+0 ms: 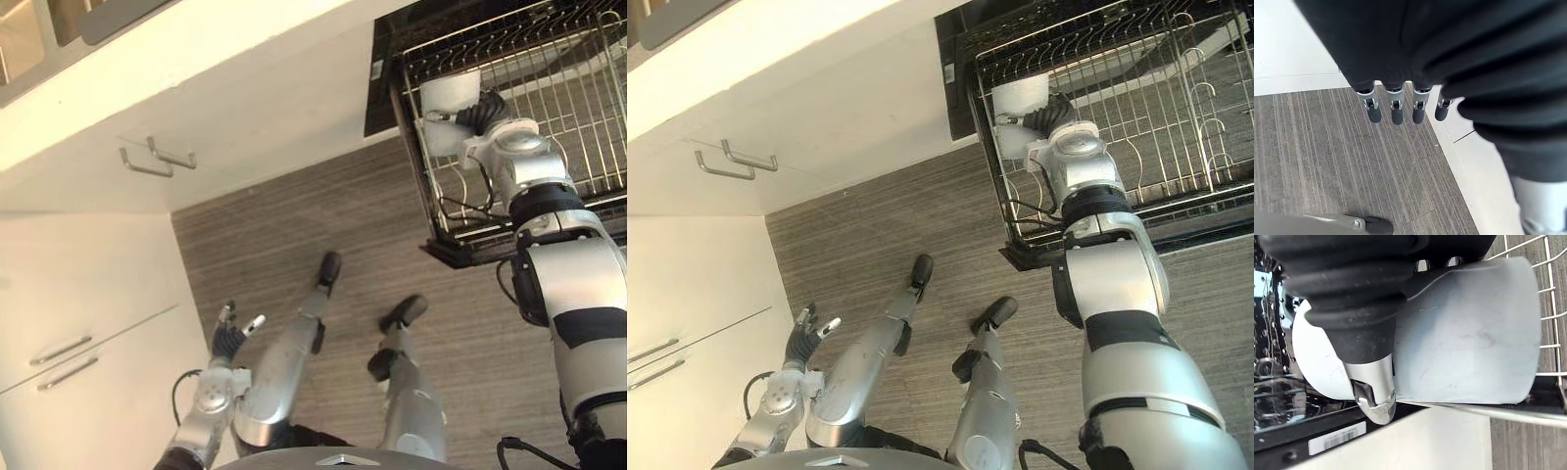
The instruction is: Walk over to the sink, pick up the cup, carry it to the dishwasher, place the cup inside the dishwasher, then close the dishwasher door
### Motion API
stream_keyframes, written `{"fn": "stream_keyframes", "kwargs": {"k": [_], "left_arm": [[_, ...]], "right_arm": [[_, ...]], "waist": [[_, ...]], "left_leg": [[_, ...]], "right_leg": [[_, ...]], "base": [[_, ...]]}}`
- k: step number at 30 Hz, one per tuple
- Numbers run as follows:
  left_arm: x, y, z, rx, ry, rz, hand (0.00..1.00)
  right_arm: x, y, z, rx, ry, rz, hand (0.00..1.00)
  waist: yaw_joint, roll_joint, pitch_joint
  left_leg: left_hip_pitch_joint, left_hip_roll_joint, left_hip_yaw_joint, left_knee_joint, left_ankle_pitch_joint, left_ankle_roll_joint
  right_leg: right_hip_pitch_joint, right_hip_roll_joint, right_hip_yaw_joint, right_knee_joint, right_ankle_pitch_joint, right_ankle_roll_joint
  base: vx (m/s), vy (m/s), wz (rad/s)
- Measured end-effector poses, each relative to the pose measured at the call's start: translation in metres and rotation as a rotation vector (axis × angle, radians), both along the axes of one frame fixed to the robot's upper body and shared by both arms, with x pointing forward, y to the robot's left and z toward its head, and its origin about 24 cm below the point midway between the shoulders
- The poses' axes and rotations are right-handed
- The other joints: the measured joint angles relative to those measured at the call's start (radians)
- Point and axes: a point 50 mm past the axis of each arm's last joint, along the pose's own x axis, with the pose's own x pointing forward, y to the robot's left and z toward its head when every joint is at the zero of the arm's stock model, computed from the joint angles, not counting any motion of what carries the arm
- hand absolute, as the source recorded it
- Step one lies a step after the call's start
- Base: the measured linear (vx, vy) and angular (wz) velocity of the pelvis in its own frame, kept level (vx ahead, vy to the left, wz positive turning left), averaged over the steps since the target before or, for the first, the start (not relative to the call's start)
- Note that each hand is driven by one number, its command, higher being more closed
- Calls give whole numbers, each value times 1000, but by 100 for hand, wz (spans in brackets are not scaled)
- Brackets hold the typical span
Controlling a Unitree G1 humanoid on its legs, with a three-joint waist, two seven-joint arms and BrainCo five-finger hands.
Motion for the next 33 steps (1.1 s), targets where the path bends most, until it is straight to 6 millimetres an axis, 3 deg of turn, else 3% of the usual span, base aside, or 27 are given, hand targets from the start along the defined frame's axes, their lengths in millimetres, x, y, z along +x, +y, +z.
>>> {"fn": "stream_keyframes", "kwargs": {"k": [12, 16, 19, 22, 25, 27, 28, 30, 33], "left_arm": [[0, -2, 1, -9, -4, -21, 0], [0, 0, 4, -13, -16, -5, 0], [-3, 3, 2, 2, -5, 7, 0], [-8, 10, -5, 33, 51, 39, 0], [-20, 27, -14, 100, 99, 116, 0], [-32, 41, -21, 162, 137, 168, 0], [-35, 44, -23, 178, 149, 178, 0], [-52, 53, -34, 222, 213, 208, 0], [-67, 62, -43, 247, 278, 248, 0]], "right_arm": [[0, -2, 1, -31, 14, -16, 0], [0, -1, -1, 61, -8, 15, 0], [-3, 10, 6, 117, -108, 104, 0], [-12, 24, 7, 202, -241, 213, 0], [-28, 37, -17, 299, -318, 305, 0], [-51, 50, -53, 395, -345, 386, 0], [-59, 53, -64, 424, -351, 400, 0], [-97, 62, -100, 533, -387, 441, 0], [-136, 64, -124, 599, -435, 449, 0]], "waist": [[-7, 1, -1], [-16, 0, 0], [-27, -1, 0], [-62, -12, -2], [-98, -66, -29], [-125, -128, -91], [-133, -139, -107], [-173, -169, -177], [-201, -180, -230]], "left_leg": [[7, 3, -19, -1, 6, -4], [57, 6, -12, -17, 6, -4], [95, 12, 8, -38, 10, -4], [131, 19, 25, -55, 13, -4], [172, 31, 52, -56, 0, -17], [198, 43, 88, -56, -20, -22], [208, 44, 94, -56, -26, -22], [249, 49, 116, -57, -52, -25], [292, 53, 123, -62, -80, -33]], "right_leg": [[6, -1, -17, 23, -19, -2], [49, 2, -11, 15, -18, -1], [70, 5, 7, 13, -17, -2], [98, 15, 18, -4, -10, -4], [130, 29, 46, -19, -10, -5], [142, 39, 79, -29, -13, -8], [149, 41, 87, -30, -16, -10], [180, 44, 102, -31, -35, -8], [214, 48, 120, -32, -50, -5]], "base": [[16, 5, 4], [7, 1, -3], [13, 0, -16], [43, -25, -17], [77, -48, -28], [94, -48, -41], [113, -45, -36], [154, -49, -28], [122, -27, -22]]}}
